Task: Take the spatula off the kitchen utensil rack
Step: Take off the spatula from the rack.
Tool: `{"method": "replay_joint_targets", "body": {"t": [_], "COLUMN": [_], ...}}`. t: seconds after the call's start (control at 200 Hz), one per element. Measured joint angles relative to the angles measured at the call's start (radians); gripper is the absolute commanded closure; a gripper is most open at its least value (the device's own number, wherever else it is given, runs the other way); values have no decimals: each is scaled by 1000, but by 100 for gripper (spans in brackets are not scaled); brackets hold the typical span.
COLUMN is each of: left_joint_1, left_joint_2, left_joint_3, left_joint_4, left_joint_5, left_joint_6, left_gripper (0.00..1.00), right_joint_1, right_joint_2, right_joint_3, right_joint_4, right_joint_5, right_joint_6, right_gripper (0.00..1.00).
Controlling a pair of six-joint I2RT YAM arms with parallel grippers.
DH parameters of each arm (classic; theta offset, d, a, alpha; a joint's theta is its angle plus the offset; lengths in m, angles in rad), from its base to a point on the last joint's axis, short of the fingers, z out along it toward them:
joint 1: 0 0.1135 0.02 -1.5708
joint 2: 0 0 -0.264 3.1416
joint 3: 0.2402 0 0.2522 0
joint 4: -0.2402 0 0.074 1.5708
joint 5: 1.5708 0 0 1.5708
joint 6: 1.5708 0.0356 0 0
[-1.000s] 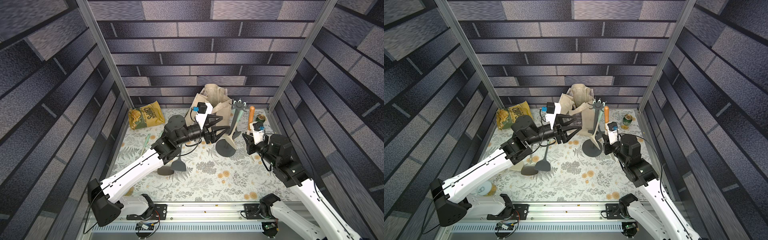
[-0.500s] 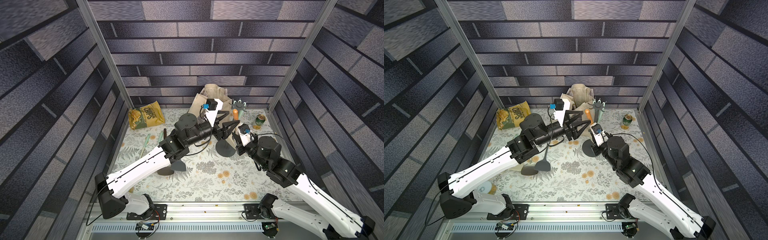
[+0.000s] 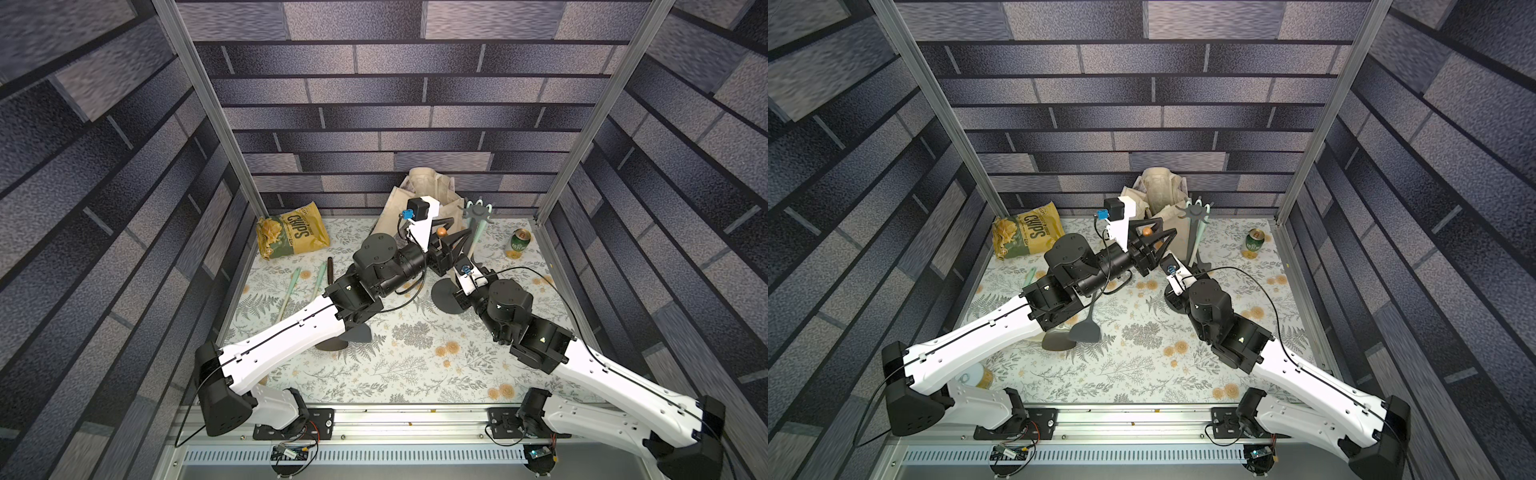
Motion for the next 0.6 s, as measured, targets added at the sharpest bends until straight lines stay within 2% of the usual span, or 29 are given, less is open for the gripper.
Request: {"method": "replay_joint_targets", "body": {"t": [0.06, 0.205, 0.285, 0.371, 0.516, 0.601], "left_joint_1": [-2, -2, -2, -2, -2, -2], "left_joint_2": [0, 0, 0, -2, -9, -19], "left_joint_3": [0, 0, 0, -6, -7, -8], "left_joint_4": [0, 0, -4, -10, -21, -32], "left_joint_5": [-2, -3, -1, 1, 0, -11], "left_joint_6": [-2, -6, -13, -26, -32, -16], "left_gripper": [59, 54, 54, 62, 68, 82], "right_joint_1": [7, 18, 27, 42, 64, 76], "right_joint_2": [0, 0, 1, 7, 35, 47], "right_joint_3": [-9, -14, -14, -14, -25, -32], "right_joint_4": [24, 78, 109, 144, 208, 240], "right_joint_5": [29, 91, 117, 143, 198, 223], "right_joint_6": [-12, -40, -55, -75, -109, -130], "right_gripper": [100, 100, 100, 100, 100, 100]}}
